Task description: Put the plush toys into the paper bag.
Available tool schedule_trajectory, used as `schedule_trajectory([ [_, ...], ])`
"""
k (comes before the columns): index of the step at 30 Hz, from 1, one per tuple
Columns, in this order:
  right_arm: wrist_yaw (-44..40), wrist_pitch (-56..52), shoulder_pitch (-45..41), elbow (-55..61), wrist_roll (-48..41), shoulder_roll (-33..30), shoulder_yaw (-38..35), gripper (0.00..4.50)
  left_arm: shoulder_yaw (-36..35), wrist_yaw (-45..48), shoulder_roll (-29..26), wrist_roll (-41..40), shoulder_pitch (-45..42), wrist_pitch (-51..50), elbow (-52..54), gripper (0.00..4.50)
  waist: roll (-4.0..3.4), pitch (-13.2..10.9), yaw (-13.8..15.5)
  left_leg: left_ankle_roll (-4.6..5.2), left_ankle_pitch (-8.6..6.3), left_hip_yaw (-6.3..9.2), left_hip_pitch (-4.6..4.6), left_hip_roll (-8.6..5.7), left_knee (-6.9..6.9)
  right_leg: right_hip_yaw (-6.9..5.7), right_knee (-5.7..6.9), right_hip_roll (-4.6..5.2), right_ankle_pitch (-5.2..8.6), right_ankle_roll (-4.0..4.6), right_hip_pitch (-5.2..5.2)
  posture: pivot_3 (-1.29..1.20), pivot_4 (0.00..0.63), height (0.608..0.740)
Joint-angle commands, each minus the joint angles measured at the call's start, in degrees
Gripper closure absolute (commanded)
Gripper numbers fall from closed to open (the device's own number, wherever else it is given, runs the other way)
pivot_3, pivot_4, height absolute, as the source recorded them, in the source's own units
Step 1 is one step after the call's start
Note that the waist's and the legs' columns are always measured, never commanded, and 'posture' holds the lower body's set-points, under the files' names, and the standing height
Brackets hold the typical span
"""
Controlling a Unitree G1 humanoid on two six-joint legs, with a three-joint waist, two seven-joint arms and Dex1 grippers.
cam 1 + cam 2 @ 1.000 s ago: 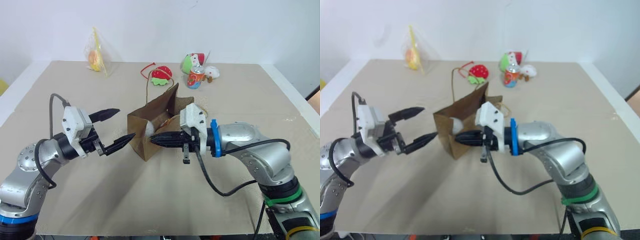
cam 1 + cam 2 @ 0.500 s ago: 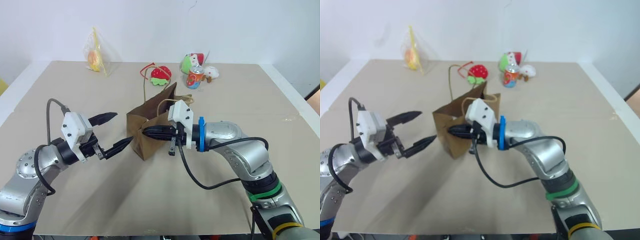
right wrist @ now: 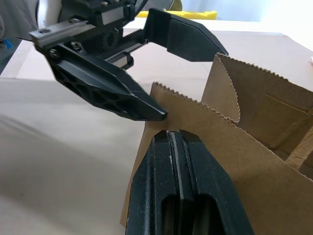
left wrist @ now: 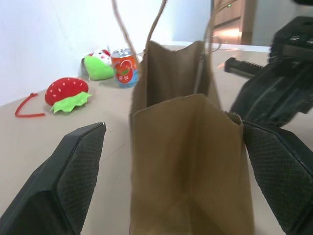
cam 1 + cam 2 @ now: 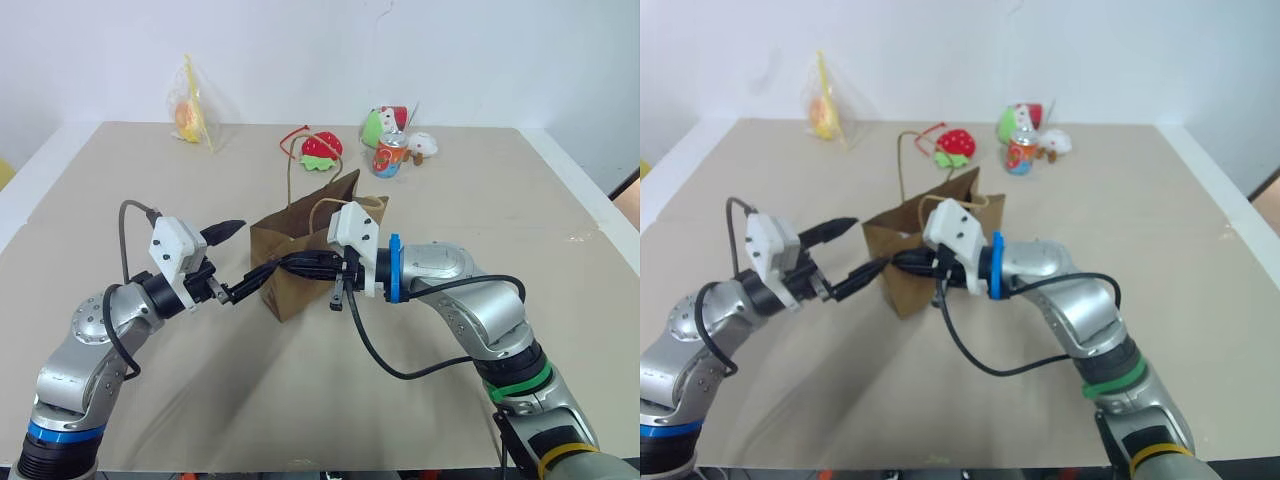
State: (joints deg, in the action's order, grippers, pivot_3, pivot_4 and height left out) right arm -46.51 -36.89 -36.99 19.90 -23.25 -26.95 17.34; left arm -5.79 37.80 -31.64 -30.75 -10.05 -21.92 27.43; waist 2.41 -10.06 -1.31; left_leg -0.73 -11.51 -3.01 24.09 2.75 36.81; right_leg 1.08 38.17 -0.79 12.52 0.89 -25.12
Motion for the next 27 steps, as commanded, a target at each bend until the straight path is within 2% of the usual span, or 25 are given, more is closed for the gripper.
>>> schedule_trajectory([
  [1, -0.5, 1.3, -1.4, 0.9, 0.6, 0.0, -1.0, 4.41, 0.6, -0.6, 0.9, -0.2, -1.4, -0.4, 0.0, 0.0, 0.0, 0.0, 0.0, 0.0, 0.0, 0.0, 0.0, 0.0, 0.0, 0.0, 0.0, 0.0, 0.0, 0.0, 0.0, 0.0, 0.15, 0.74],
  [8, -1.0, 1.6, -1.2, 1.1, 1.4, -0.2, -1.1, 4.41, 0.6, -0.3, 1.9, -2.8, -3.0, -3.2, -1.8, 0.0, 0.0, 0.0, 0.0, 0.0, 0.0, 0.01, -0.01, -0.01, 0.02, -0.01, 0.0, -0.01, -0.02, -0.02, 0.01, 0.0, 0.15, 0.74],
  [12, -1.2, 1.7, -1.0, 1.3, 1.7, -0.4, -1.1, 4.41, 1.2, 0.3, 1.9, -1.8, -3.7, -2.7, -3.3, 0.0, 0.0, 0.0, 0.0, 0.0, 0.0, 0.0, 0.0, -0.01, 0.02, 0.0, 0.0, -0.02, -0.02, -0.02, 0.01, 0.0, 0.15, 0.74],
  [15, -1.3, 1.7, -1.0, 1.3, 1.9, -0.5, -1.3, 4.5, 1.3, 0.2, 2.3, -1.4, -4.3, -2.4, -4.5, 0.75, 0.0, 0.0, 0.0, 0.0, 0.0, 0.0, 0.0, -0.02, 0.02, 0.01, 0.0, -0.01, -0.01, -0.02, 0.01, 0.0, 0.15, 0.74],
  [17, -1.3, 1.7, -1.0, 1.4, 2.0, -0.5, -1.3, 4.5, 1.1, 0.2, 2.7, -1.7, -4.8, -2.5, -5.1, 1.74, 0.0, 0.0, 0.0, 0.0, 0.0, 0.0, 0.0, -0.03, 0.02, 0.0, 0.0, -0.01, -0.02, -0.02, 0.01, 0.0, 0.15, 0.74],
  [21, -1.3, 1.7, -0.7, 1.6, 2.1, -0.6, -1.4, 4.5, 1.1, 0.9, 2.7, -1.2, -5.4, -2.0, -5.7, 3.16, 0.0, 0.0, 0.0, 0.0, 0.0, -0.01, 0.0, -0.03, 0.02, 0.01, 0.0, -0.02, -0.02, -0.02, 0.01, 0.0, 0.15, 0.74],
  [22, -1.4, 1.7, -0.7, 1.6, 2.2, -0.6, -1.4, 4.5, 1.1, 1.1, 2.8, -1.1, -5.5, -1.8, -5.9, 3.36, 0.0, 0.0, 0.0, 0.0, 0.0, -0.01, 0.0, -0.02, 0.02, 0.01, 0.0, -0.02, -0.02, -0.02, 0.01, 0.0, 0.15, 0.74],
  [23, -1.4, 1.7, -0.7, 1.6, 2.2, -0.6, -1.4, 4.5, 1.2, 1.5, 2.7, -0.9, -5.7, -1.4, -6.1, 4.06, 0.0, 0.0, 0.0, 0.0, 0.0, 0.0, 0.0, -0.02, 0.02, 0.01, 0.0, -0.01, -0.01, -0.02, 0.01, 0.0, 0.15, 0.74],
  [24, -1.5, 1.8, -0.7, 1.6, 2.2, -0.7, -1.3, 4.5, 1.4, 2.0, 2.6, -0.6, -5.8, -1.0, -6.3, 4.37, 0.0, 0.0, 0.0, 0.0, 0.0, 0.0, 0.0, -0.02, 0.01, 0.0, 0.0, -0.01, -0.01, -0.02, 0.0, 0.0, 0.15, 0.74],
  [27, -2.0, 1.9, -0.4, 1.8, 2.2, -1.2, -1.4, 4.5, 2.3, 3.8, 2.2, 1.0, -6.1, 1.1, -6.7, 4.37, 0.0, 0.0, 0.0, 0.0, 0.0, 0.0, 0.0, -0.02, 0.01, 0.0, 0.0, -0.01, -0.01, -0.01, 0.01, 0.0, 0.15, 0.74],
])
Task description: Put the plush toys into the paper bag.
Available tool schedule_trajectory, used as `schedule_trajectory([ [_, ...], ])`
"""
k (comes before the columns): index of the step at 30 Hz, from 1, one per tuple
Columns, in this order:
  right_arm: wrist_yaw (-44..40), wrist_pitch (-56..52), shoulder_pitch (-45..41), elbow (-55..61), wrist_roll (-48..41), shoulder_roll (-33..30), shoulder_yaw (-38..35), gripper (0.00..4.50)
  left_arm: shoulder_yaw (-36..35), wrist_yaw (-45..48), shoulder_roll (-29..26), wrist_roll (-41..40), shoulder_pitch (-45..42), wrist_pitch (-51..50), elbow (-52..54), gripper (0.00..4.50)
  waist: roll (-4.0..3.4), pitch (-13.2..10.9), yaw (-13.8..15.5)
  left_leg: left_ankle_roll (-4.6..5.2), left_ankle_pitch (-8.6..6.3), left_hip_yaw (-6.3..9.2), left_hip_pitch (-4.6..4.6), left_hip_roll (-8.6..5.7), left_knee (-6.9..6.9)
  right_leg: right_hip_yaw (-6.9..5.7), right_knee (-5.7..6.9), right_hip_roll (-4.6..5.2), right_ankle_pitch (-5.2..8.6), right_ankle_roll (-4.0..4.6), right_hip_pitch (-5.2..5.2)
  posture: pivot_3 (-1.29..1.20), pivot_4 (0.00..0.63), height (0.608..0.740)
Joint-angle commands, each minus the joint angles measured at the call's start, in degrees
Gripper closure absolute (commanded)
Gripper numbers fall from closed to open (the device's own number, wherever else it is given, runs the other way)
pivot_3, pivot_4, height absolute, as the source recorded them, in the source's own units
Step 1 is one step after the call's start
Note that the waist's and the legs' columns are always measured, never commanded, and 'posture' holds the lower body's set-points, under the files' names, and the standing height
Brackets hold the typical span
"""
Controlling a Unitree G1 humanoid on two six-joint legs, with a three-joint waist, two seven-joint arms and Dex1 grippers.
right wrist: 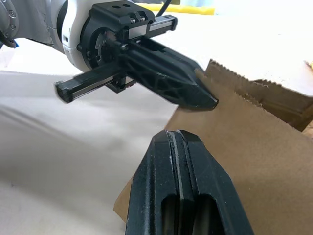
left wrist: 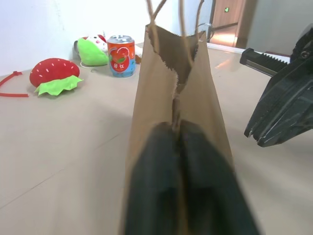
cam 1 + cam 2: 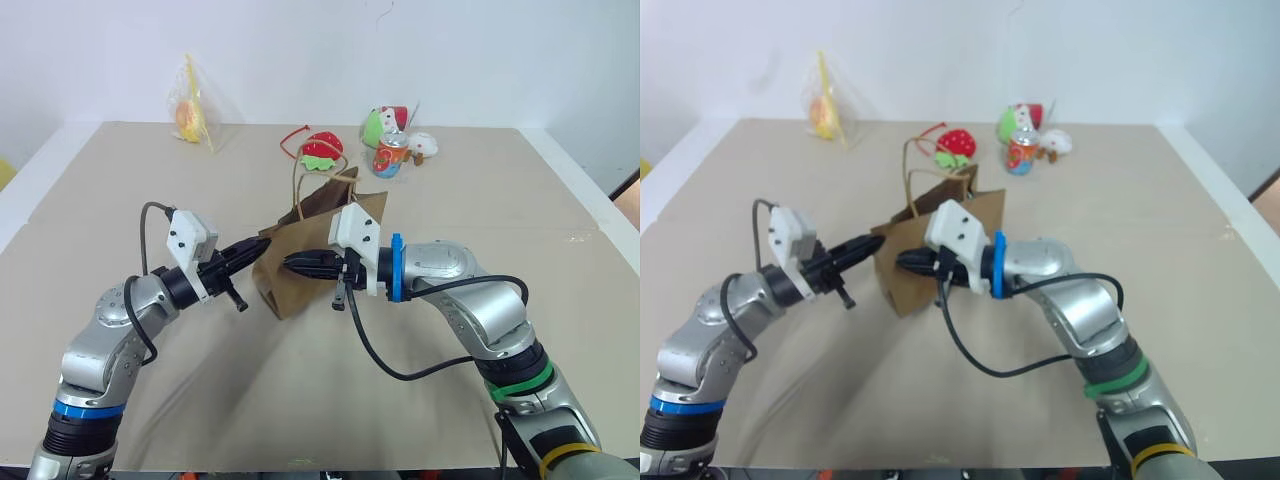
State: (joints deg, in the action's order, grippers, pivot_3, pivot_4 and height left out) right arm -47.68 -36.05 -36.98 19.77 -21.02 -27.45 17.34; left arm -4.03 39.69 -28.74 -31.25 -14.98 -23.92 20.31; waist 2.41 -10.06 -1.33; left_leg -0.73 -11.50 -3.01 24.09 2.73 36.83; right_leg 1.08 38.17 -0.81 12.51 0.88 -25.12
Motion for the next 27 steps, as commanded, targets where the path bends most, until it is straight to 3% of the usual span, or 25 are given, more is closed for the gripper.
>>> schedule_trajectory([
  [1, -1.2, 1.1, -0.1, 2.3, -0.3, -1.2, -1.8, 4.5, 0.6, 2.3, -0.7, 1.8, -1.3, 3.6, 0.4, 4.37, 0.0, 0.0, 0.0, 0.0, 0.0, 0.0, 0.0, -0.02, 0.0, 0.0, 0.0, -0.01, 0.0, 0.0, 0.0, 0.0, 0.15, 0.74],
  [4, -4.0, 0.6, 0.7, 3.4, -3.3, -3.8, -4.8, 4.5, 1.1, 4.0, -0.9, 2.8, -2.0, 5.5, -0.4, 4.37, 0.0, 0.0, 0.0, 0.0, 0.0, -0.01, 0.02, -0.07, 0.0, 0.0, -0.01, -0.01, 0.0, 0.0, 0.0, 0.0, 0.15, 0.74],
  [9, -10.2, -8.1, -0.8, 3.1, -17.1, -10.1, -16.2, 4.5, 1.1, 8.1, -2.4, 3.2, -2.9, 8.3, -2.4, 4.37, -0.01, 0.0, 0.1, 0.0, 0.0, -0.02, 0.05, -0.11, 0.0, 0.01, -0.02, 0.01, 0.01, -0.01, 0.0, 0.0, 0.15, 0.74],
  [13, -15.7, -12.4, -3.8, -1.0, -23.4, -17.2, -22.9, 3.67, 0.4, 12.3, -4.0, 2.6, -3.9, 9.9, -4.9, 4.5, -0.02, 0.0, 0.1, 0.01, 0.0, -0.03, 0.02, -0.12, 0.01, 0.0, -0.02, 0.03, 0.01, -0.02, 0.04, 0.0, 0.15, 0.74],
  [14, -17.5, -12.5, -4.5, -3.2, -23.5, -18.9, -23.9, 3.09, 0.3, 14.0, -4.5, 2.3, -4.7, 10.5, -6.0, 4.5, -0.02, 0.0, 0.1, 0.01, 0.0, -0.02, 0.02, -0.12, 0.01, 0.0, -0.03, 0.03, 0.01, -0.02, 0.02, 0.0, 0.15, 0.74],
  [20, -21.4, -7.9, -5.5, -7.9, -20.5, -22.3, -24.1, 1.49, 0.4, 19.2, -6.0, 2.3, -8.3, 13.5, -10.1, 4.5, -0.03, 0.0, 0.1, 0.02, -0.01, -0.02, -0.01, -0.08, -0.01, 0.01, -0.02, -0.01, 0.01, 0.01, 0.01, 0.0, 0.15, 0.74],
  [23, -21.8, -6.4, -5.4, -8.7, -19.7, -22.8, -23.4, 0.23, 0.4, 20.4, -5.9, 2.7, -9.3, 14.6, -11.6, 4.5, -0.03, 0.0, 0.0, 0.04, 0.0, -0.03, 0.0, -0.09, -0.02, -0.07, -0.02, -0.15, 0.02, 0.07, 0.0, 0.0, 0.15, 0.74],
  [27, -21.9, -5.0, -4.5, -8.3, -18.5, -22.8, -22.8, 0.05, 1.0, 19.7, -5.8, 5.0, -9.3, 15.8, -13.3, 4.5, -0.04, 0.0, 0.0, 0.04, 0.0, -0.03, 0.01, -0.06, -0.07, 0.0, -0.02, -0.14, 0.02, 0.06, -0.04, 0.0, 0.15, 0.74],
])
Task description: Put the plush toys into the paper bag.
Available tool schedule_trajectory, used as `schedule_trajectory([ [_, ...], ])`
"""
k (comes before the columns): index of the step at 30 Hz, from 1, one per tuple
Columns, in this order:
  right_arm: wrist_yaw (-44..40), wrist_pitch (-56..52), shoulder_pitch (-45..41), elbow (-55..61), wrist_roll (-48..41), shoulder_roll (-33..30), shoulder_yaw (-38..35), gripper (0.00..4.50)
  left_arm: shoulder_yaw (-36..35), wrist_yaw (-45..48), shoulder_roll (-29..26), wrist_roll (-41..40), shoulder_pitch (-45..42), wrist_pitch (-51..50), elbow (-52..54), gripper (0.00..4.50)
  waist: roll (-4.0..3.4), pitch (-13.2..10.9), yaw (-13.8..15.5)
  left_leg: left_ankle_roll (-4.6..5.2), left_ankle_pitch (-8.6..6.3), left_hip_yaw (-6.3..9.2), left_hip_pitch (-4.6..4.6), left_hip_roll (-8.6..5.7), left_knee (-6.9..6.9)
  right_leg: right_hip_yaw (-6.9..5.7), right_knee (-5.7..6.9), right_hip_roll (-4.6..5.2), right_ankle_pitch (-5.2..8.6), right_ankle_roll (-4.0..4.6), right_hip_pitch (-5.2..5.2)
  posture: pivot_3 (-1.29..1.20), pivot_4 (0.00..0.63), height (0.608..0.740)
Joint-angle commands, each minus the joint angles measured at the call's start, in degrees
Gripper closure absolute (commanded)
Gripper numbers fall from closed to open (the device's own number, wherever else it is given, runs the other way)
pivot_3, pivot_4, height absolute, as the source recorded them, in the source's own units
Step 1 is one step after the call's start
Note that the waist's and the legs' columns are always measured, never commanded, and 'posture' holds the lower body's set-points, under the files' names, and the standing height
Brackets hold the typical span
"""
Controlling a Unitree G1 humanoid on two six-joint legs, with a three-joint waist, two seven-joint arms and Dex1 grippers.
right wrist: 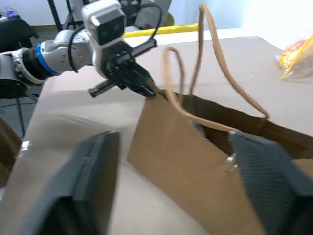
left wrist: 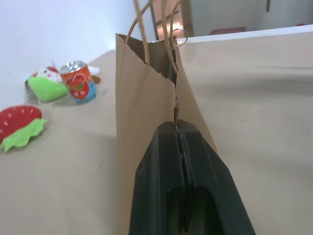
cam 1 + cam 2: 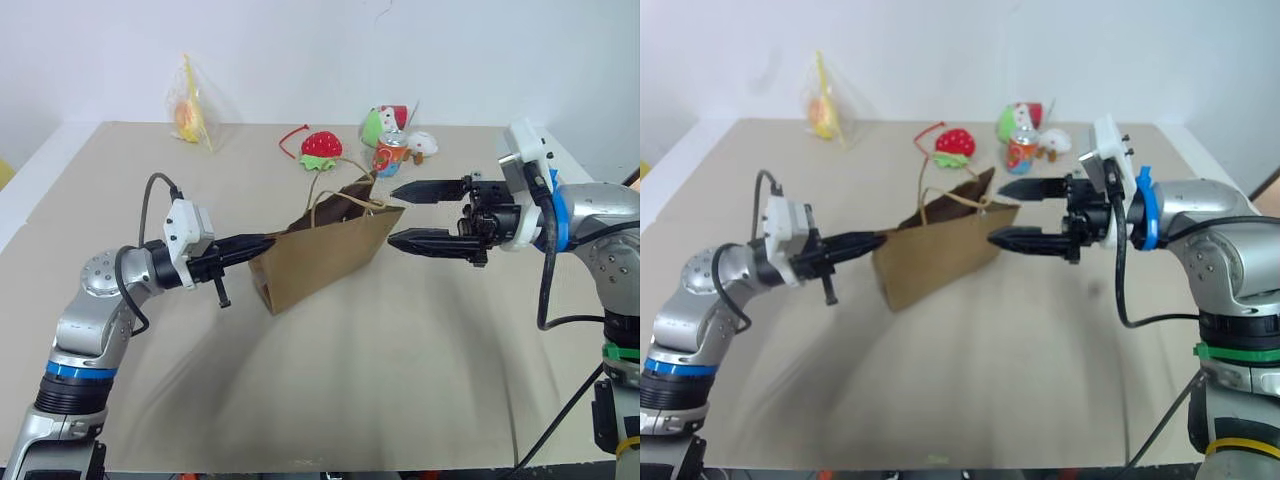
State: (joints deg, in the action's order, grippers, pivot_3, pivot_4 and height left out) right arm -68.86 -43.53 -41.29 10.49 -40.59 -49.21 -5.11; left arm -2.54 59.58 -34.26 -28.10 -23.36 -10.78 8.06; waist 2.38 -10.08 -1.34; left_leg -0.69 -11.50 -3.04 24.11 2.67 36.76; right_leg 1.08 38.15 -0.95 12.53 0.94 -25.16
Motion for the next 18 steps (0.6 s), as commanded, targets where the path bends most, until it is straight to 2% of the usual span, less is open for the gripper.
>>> schedule_trajectory([
  [1, -0.6, 2.9, 0.0, 1.0, 1.5, -1.1, -0.3, 0.05, -0.3, -0.5, -0.4, 2.2, -0.6, 2.3, -0.9, 4.5, 0.0, 0.0, 0.0, 0.0, 0.0, 0.0, 0.0, 0.0, 0.0, 0.0, 0.0, 0.0, 0.0, 0.0, 0.0, 0.0, 0.15, 0.74],
  [9, -1.6, 4.2, 0.7, 1.1, 1.8, -1.3, -0.4, 0.05, -0.4, 0.3, 0.1, 0.1, 0.0, 0.7, 1.0, 4.5, 0.0, 0.0, 0.0, 0.0, 0.0, -0.04, 0.02, -0.02, 0.02, 0.03, 0.0, 0.11, -0.01, -0.04, 0.01, 0.0, 0.15, 0.74],
  [18, -4.4, 3.5, -4.1, -4.1, 1.0, -4.7, -2.5, 0.05, -2.7, 4.8, -2.4, -5.2, -1.0, 0.1, 6.2, 4.5, -0.02, 0.0, 0.0, 0.0, 0.0, -0.02, 0.01, -0.01, 0.01, 0.02, 0.0, 0.08, -0.01, -0.03, 0.0, 0.0, 0.15, 0.74],
])
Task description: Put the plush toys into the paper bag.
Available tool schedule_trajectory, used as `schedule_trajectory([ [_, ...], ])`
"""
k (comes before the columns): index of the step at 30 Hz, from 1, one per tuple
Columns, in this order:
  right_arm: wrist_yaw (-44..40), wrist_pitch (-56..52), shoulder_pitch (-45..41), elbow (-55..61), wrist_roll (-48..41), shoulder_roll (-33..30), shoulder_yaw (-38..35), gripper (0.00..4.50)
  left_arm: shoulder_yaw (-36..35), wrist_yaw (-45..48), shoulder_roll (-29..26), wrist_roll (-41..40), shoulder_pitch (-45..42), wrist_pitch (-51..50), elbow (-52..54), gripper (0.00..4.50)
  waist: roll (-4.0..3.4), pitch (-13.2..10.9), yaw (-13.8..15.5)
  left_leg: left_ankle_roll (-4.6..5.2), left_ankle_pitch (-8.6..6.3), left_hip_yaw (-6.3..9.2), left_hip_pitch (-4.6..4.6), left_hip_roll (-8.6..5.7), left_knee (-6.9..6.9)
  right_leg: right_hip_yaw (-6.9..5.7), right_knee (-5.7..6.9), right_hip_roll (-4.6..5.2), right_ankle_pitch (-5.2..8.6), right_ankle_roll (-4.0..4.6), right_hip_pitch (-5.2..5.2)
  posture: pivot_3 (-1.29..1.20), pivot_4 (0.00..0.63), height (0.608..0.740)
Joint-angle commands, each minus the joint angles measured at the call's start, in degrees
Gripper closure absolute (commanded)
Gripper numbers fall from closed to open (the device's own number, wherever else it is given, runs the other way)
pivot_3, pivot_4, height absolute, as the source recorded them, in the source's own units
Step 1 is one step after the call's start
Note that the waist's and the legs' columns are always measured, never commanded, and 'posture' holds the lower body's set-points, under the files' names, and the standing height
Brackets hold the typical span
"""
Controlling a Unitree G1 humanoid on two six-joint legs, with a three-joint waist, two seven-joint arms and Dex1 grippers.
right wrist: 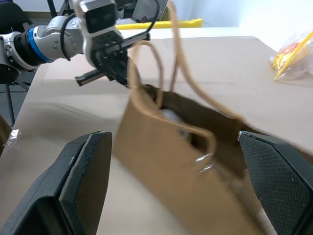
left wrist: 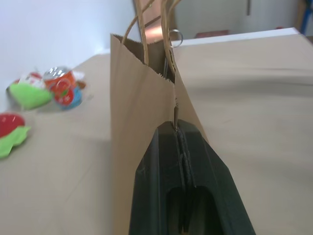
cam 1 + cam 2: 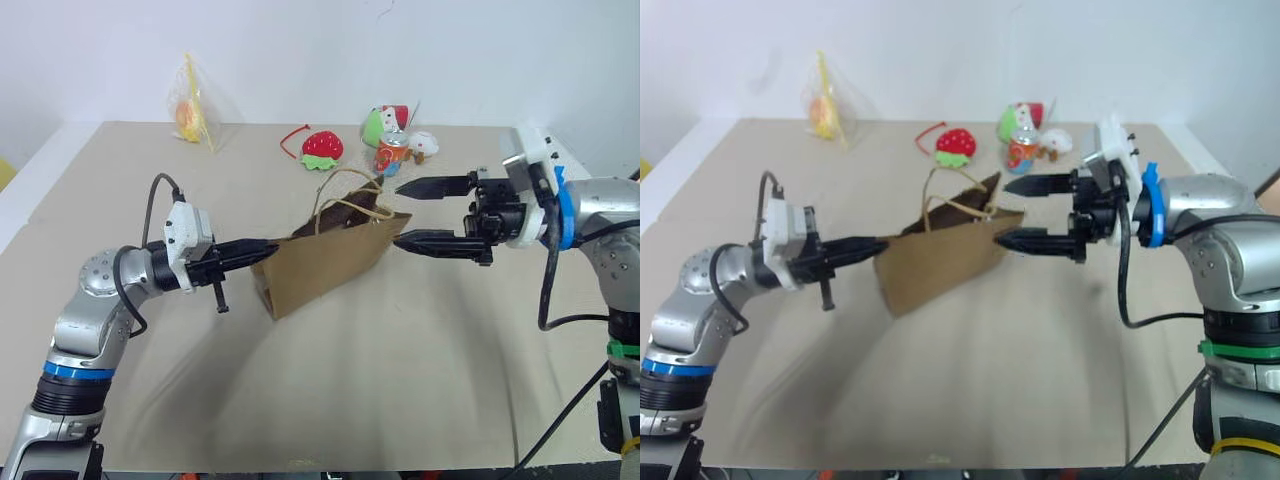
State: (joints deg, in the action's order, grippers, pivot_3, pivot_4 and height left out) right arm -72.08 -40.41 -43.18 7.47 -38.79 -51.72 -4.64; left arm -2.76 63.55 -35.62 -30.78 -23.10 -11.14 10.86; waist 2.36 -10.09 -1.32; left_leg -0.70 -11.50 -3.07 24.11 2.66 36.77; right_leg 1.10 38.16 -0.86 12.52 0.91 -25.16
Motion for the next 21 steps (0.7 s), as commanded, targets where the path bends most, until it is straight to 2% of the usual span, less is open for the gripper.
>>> schedule_trajectory([
  [1, -1.3, 0.7, -2.5, -1.8, -0.6, -2.6, -3.1, 0.05, -2.6, 0.9, -1.2, -2.8, -1.6, 0.5, 3.7, 4.5, 0.0, 0.0, 0.0, 0.0, 0.0, 0.0, 0.01, 0.0, -0.01, 0.0, 0.0, 0.0, 0.0, 0.0, 0.0, 0.0, 0.15, 0.74],
  [8, -4.1, 1.9, -5.4, -7.1, 0.3, -6.4, -4.0, 0.05, -2.5, 3.6, -2.6, -6.1, -0.7, -0.2, 8.7, 4.5, -0.01, 0.0, 0.0, 0.0, 0.0, -0.03, 0.01, -0.03, -0.01, 0.02, -0.01, 0.02, 0.01, 0.0, 0.0, 0.0, 0.15, 0.74],
  [13, -5.2, -0.7, -5.6, -5.3, -1.6, -7.8, -4.6, 0.05, -0.6, 5.9, -2.0, -6.7, 0.7, 0.3, 10.8, 4.5, -0.04, 0.0, 0.0, 0.0, 0.0, 0.0, 0.0, 0.0, 0.0, 0.0, -0.01, -0.04, 0.0, 0.0, 0.0, 0.0, 0.15, 0.74],
  [21, -5.4, -3.5, -2.5, -1.9, -4.4, -8.0, -5.3, 0.05, 2.5, 14.4, -2.8, 0.7, 3.7, 9.6, -1.0, 4.5, -0.07, 0.0, 0.1, 0.0, 0.0, -0.02, -0.03, 0.0, 0.0, -0.03, 0.0, -0.07, 0.01, 0.02, 0.01, 0.0, 0.15, 0.74],
])
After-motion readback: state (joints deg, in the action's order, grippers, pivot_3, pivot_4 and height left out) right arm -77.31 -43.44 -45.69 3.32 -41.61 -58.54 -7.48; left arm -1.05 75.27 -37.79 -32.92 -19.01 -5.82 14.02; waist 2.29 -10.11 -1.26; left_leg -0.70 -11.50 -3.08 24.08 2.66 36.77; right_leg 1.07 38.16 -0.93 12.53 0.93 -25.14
